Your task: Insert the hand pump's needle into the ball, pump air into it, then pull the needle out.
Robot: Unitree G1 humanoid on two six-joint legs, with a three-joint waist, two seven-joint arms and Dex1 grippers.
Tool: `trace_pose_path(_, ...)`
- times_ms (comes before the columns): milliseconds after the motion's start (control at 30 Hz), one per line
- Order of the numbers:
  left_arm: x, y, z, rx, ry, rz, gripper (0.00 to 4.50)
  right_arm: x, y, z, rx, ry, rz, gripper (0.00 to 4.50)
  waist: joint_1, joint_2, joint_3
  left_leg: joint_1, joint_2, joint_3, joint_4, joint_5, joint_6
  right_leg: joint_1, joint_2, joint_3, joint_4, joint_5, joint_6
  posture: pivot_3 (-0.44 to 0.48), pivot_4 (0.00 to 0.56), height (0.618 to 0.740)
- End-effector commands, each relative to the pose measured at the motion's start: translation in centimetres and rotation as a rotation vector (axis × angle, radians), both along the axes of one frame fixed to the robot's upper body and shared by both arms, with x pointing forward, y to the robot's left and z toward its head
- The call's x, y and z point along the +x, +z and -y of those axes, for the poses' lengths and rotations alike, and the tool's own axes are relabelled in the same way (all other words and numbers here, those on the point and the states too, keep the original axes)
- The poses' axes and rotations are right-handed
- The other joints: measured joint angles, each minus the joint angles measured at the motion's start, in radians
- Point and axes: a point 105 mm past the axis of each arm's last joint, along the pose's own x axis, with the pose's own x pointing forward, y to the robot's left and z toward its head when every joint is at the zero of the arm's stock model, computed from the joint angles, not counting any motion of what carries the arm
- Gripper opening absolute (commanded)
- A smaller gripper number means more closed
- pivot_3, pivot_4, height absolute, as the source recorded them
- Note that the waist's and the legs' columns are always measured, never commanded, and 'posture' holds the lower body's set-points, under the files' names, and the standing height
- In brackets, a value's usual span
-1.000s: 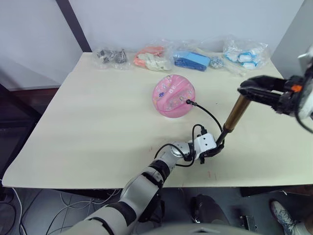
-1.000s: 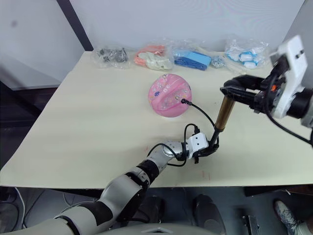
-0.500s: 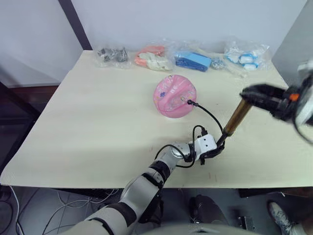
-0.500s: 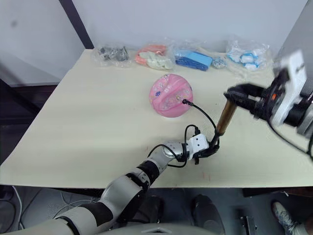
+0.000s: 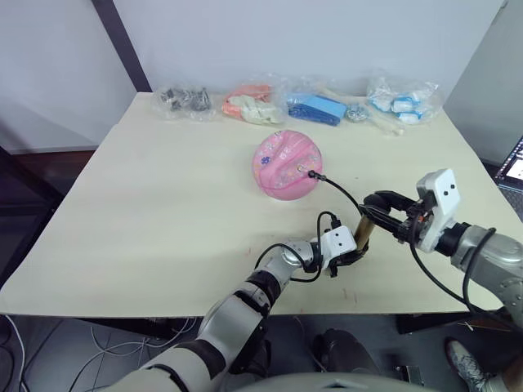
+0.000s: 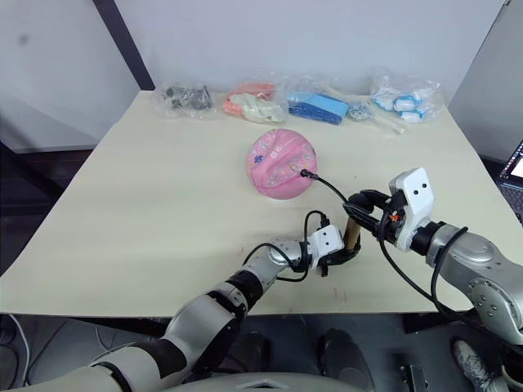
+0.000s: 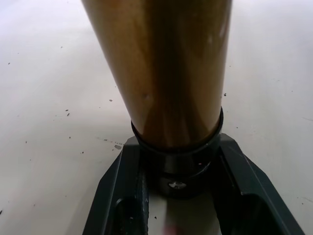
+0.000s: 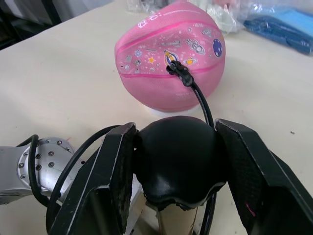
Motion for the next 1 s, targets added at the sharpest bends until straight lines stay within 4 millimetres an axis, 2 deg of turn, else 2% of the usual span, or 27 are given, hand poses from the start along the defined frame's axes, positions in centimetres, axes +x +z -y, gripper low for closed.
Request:
trace_pose_path(33,-1.6,-2.4,-0.7,0.102,-0.056,-0.053,1.14,-0.7,-4.6,1.2,-0.07,-0.042,-0.2,2.06,0.0,0.0,0.0,0.001,0.0,0.0,-0.001,0.0,0.0,0.0,0.0,0.0,0.0,0.0,0.0,0.0,0.15,0.74)
trace_pose_path(200,-1.6,-2.4,-0.6,0.104,-0.053,-0.053,1.14,0.0,2.5,1.7,-0.023,-0.048,-0.016,2.06,0.004,0.005,0.004,0.0,-0.001,0.0,-0.002,0.0,0.0,0.0,-0.001,0.0,-0.001,0.0,0.0,0.0,0.15,0.74)
trace_pose_path(367,-1.6,-2.6,-0.6,0.11,-0.053,-0.054,1.14,-0.1,11.6,2.1,0.007,-0.017,0.17,2.06,0.006,0.019,0.018,-0.008,-0.004,0.0,-0.001,0.001,0.0,-0.006,-0.004,0.0,-0.003,0.001,0.001,0.0,0.15,0.74)
trace_pose_path(500,-1.7,-2.7,-0.6,0.113,-0.054,-0.056,1.14,-1.0,15.5,2.4,-0.011,0.001,0.216,2.06,0.007,0.02,0.024,-0.011,-0.005,0.0,-0.001,0.001,0.0,-0.007,-0.007,-0.001,-0.004,0.001,0.001,0.0,0.15,0.74)
trace_pose_path(800,-1.6,-2.7,-0.7,0.109,-0.045,-0.06,1.14,-2.5,19.9,2.6,-0.038,-0.012,0.273,2.06,0.004,0.018,0.026,-0.017,-0.005,0.001,-0.003,0.001,0.0,-0.01,-0.013,-0.001,-0.013,0.005,0.003,0.0,0.15,0.74)
trace_pose_path(900,-1.6,-2.8,-0.8,0.11,-0.04,-0.064,1.14,-2.4,18.6,2.2,-0.026,0.002,0.233,2.06,0.005,0.018,0.025,-0.024,-0.005,0.002,-0.002,0.001,0.0,-0.016,-0.014,0.0,-0.012,0.006,0.004,0.0,0.15,0.74)
trace_pose_path(1000,-1.6,-2.8,-0.8,0.108,-0.041,-0.066,1.14,-1.8,15.4,1.7,0.038,0.009,0.141,2.06,0.006,0.013,0.024,-0.027,-0.005,0.002,-0.001,0.001,0.0,-0.019,-0.013,-0.001,-0.012,0.007,0.004,0.0,0.15,0.74)
